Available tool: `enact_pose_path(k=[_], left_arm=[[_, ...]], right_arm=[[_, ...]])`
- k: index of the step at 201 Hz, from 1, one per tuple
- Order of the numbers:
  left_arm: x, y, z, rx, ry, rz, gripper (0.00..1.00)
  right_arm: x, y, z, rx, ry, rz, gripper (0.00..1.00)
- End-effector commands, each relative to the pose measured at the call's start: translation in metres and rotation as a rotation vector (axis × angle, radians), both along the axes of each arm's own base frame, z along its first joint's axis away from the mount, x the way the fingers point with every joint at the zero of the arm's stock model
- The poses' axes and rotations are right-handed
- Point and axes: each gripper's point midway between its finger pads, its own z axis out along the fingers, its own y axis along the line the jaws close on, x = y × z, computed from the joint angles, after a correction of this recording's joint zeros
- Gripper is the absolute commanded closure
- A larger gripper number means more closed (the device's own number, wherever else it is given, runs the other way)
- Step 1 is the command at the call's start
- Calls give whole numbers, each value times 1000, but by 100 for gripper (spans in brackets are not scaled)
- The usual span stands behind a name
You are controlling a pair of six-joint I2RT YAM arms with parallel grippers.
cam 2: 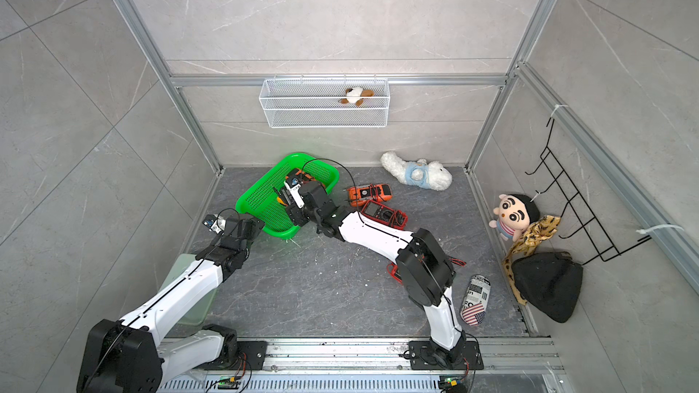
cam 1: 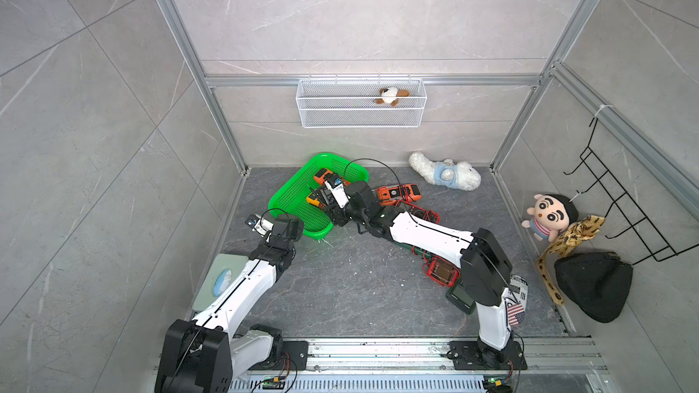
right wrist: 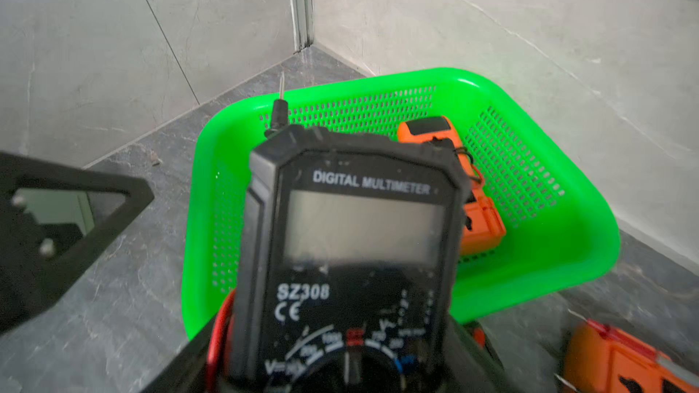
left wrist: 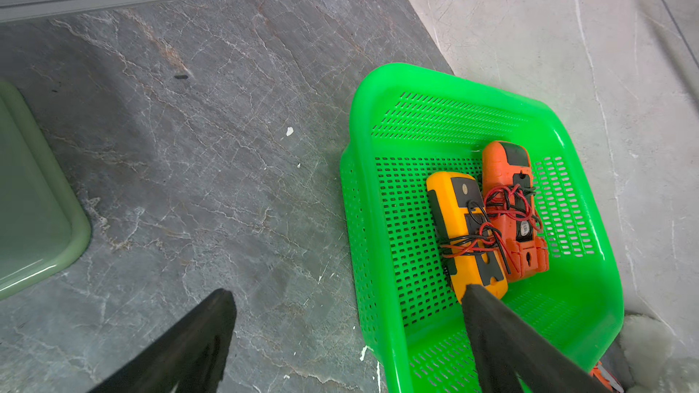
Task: Put the multimeter into the basket
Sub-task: Pick up the multimeter from the center of the board, then move the basket to the center of the board.
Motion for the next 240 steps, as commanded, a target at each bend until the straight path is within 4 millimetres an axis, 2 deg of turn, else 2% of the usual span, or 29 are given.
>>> enact_pose_path(k=[1, 47, 72, 77, 81, 94, 99, 130, 141, 163, 240], left_arm=[[1, 5, 10, -14, -44, 35, 2], [-4, 11, 17, -5, -66, 59, 2], [-9, 17, 26, 8, -87, 82, 2], [-10, 19, 27, 12, -91, 87, 2], [-11, 19, 29, 13, -97, 91, 2], [-13, 20, 34, 11, -108, 91, 2], [-14, 21, 36, 13, -114, 96, 2], [-20, 29, 44, 36, -134, 128, 2], [-20, 30, 46, 40, -137, 132, 2], [-21, 31, 46, 43, -136, 136, 2], [-22, 32, 49, 44, -140, 140, 2]], right_arm=[[13, 35, 16, 83, -60, 71, 93], [31, 74, -19, 35, 31, 123, 96], [33, 83, -49, -26, 114, 143, 97], [32, 84, -48, -30, 123, 149, 97], [32, 86, -62, -48, 145, 153, 97], [31, 87, -76, -78, 190, 161, 98], [30, 89, -71, -75, 192, 168, 98], [23, 84, -98, -129, 278, 168, 98], [19, 80, -98, -131, 287, 164, 98], [11, 74, -111, -176, 344, 162, 97], [-22, 53, -115, -318, 418, 102, 96]])
